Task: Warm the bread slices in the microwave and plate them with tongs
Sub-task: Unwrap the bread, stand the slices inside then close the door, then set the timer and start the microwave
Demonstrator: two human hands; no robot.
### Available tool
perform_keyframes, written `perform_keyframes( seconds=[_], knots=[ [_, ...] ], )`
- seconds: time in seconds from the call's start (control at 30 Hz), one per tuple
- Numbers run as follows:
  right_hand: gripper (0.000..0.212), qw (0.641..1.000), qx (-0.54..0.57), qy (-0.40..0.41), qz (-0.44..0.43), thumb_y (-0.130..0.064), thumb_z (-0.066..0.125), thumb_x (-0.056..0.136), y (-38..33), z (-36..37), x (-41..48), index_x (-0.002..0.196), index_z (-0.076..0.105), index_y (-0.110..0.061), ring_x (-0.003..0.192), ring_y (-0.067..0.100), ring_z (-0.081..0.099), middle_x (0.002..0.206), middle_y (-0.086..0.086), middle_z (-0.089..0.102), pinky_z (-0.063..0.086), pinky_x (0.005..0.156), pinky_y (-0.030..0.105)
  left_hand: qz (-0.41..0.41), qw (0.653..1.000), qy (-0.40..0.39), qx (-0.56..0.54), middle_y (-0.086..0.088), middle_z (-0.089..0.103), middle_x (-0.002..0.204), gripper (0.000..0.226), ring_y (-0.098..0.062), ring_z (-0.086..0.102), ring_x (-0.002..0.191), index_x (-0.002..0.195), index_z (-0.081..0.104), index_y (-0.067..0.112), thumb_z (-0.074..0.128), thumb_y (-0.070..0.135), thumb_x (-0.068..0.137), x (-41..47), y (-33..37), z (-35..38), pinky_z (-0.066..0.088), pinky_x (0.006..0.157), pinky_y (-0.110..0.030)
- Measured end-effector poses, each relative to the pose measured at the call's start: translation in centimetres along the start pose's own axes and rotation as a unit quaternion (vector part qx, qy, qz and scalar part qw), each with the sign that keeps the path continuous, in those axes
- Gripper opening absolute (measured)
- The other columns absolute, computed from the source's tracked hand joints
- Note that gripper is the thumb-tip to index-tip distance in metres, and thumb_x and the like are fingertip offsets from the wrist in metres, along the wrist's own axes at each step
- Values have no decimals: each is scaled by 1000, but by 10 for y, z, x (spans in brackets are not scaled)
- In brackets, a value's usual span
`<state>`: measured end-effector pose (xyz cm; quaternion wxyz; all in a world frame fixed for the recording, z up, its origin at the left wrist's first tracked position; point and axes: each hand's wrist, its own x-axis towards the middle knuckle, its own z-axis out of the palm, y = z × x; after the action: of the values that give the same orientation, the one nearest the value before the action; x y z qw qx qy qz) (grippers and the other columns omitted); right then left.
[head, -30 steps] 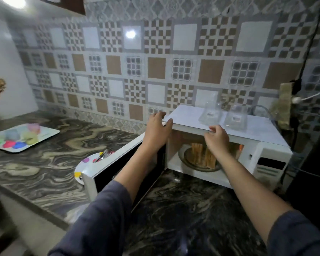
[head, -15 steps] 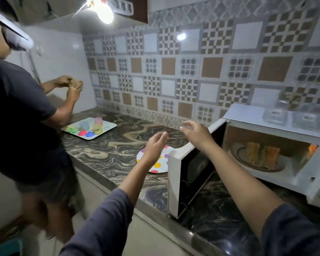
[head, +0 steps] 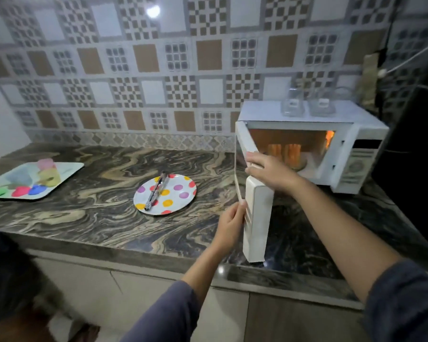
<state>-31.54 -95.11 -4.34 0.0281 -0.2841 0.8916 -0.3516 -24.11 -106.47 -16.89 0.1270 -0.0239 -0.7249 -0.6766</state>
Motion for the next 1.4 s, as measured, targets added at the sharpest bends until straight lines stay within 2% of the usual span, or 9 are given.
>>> perform_keyframes(
  seconds=[0.2, 0.3, 0.57, 0.7, 0.87, 0.97, 1.1, 1.2, 1.4],
  knots=[
    [41, 998, 9, 63, 25, -26, 54, 93, 65, -58, -30, 134, 51, -18, 137, 10, 35, 145, -3, 44, 24, 115, 31, 43, 995, -65, 68, 4, 38, 62, 35, -12, 39, 61, 66, 40, 19, 39, 32, 98, 29, -5, 83, 31, 61, -34],
    [39, 995, 1, 96, 11, -28, 54, 93, 99, -80, -36, 131, 54, -19, 134, 7, 38, 141, -4, 49, 28, 115, 31, 57, 991, -84, 92, 8, 42, 62, 32, -4, 40, 59, 67, 42, 25, 41, 25, 99, 49, -10, 120, 33, 59, -29],
    [44, 991, -23, 125, -49, -33, 58, 90, 199, -142, -18, 132, 51, -24, 137, -6, 21, 137, -22, 40, 13, 117, 26, 68, 984, -118, 115, 0, 53, 69, 21, -11, 49, 65, 76, 52, 20, 49, 27, 96, 125, -26, 201, 44, 59, -38],
    [54, 985, -88, 139, -57, -35, 63, 87, 235, -168, 0, 137, 46, -22, 138, -5, 15, 147, -8, 39, 10, 115, 23, 69, 984, -102, 129, -2, 50, 65, 22, -11, 46, 61, 74, 50, 17, 52, 25, 95, 161, -32, 232, 41, 57, -33],
    [58, 970, -192, 143, -51, -50, 47, 92, 275, -185, 26, 144, 33, -28, 146, 9, 3, 156, -3, 23, 6, 118, 37, 84, 985, -57, 139, 4, 43, 60, 25, -10, 41, 57, 71, 47, 15, 52, 23, 95, 198, -42, 261, 37, 56, -32],
    [78, 954, -243, 170, -47, -69, 29, 83, 295, -189, 42, 145, 30, -22, 147, 16, 0, 158, 3, 14, 2, 118, 41, 103, 980, -39, 166, 4, 46, 62, 21, -9, 44, 58, 80, 52, 5, 51, 19, 95, 215, -48, 271, 36, 57, -30],
    [92, 942, -270, 200, -18, -75, 16, 75, 312, -193, 55, 148, 20, -21, 147, 20, -2, 159, 7, 8, -3, 117, 42, 125, 973, -19, 194, 2, 57, 79, 13, -11, 54, 71, 103, 59, 10, 50, 15, 94, 228, -53, 282, 38, 63, -25],
    [94, 937, -271, 220, -10, -75, 18, 75, 322, -194, 62, 149, 18, -17, 147, 21, 3, 158, 8, 12, -1, 118, 40, 138, 971, -27, 192, -7, 64, 104, 34, -21, 61, 93, 128, 48, 13, 49, 15, 94, 234, -61, 287, 46, 75, -28],
    [91, 925, -278, 258, -32, -74, 23, 79, 328, -191, 66, 144, 32, -11, 142, 25, 23, 150, 10, 34, 6, 118, 41, 161, 966, 8, 200, -7, 55, 128, 56, -5, 52, 108, 147, 24, 21, 46, 11, 96, 237, -69, 295, 45, 90, -24]
  ],
)
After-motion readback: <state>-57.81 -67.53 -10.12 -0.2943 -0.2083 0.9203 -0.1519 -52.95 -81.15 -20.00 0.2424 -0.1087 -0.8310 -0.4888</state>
